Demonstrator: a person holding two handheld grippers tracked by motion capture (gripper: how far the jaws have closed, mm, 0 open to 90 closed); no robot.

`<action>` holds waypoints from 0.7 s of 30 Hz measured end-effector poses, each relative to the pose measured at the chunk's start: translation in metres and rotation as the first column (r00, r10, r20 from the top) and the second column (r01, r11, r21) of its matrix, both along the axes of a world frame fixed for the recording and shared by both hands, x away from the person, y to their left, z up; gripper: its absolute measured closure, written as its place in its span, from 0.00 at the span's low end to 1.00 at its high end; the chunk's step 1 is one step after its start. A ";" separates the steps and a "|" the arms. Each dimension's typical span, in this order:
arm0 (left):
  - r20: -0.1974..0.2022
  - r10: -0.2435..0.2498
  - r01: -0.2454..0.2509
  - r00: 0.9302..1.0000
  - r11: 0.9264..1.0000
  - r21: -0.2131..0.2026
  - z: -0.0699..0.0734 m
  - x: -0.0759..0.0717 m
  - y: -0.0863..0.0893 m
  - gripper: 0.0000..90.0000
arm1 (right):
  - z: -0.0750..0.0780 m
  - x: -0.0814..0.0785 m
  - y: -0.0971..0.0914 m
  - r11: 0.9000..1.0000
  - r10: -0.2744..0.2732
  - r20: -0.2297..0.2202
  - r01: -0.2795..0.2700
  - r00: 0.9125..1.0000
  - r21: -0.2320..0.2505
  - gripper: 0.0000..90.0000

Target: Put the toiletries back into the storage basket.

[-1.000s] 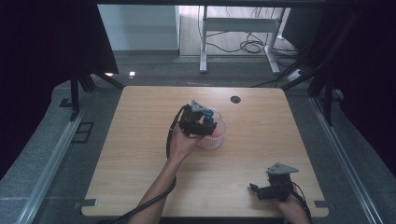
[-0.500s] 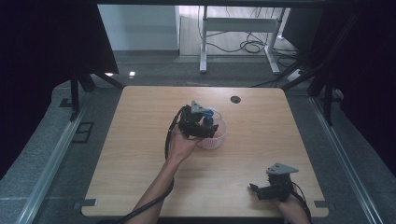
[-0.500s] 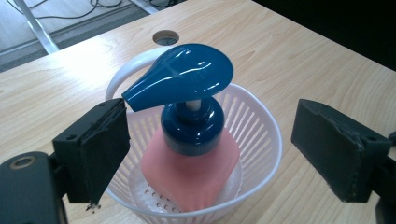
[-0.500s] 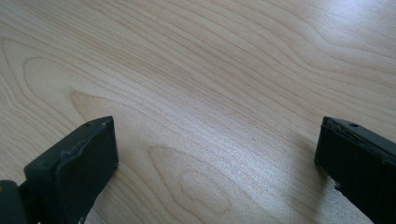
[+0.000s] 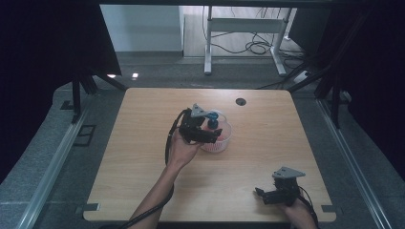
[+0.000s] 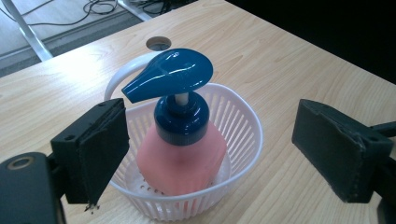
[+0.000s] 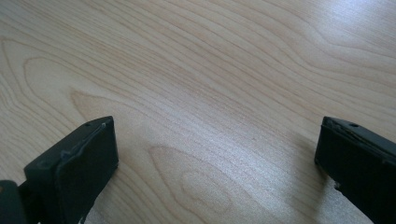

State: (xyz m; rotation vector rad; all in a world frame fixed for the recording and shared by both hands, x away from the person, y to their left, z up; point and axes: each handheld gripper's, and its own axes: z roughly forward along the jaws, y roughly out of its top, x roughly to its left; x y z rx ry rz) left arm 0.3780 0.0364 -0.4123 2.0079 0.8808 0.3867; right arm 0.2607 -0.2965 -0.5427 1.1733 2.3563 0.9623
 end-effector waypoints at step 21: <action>0.024 -0.019 0.018 1.000 1.000 0.019 0.003 -0.019 0.013 0.12 | 0.000 0.000 0.000 1.000 -0.001 0.001 0.001 1.000 -0.001 0.00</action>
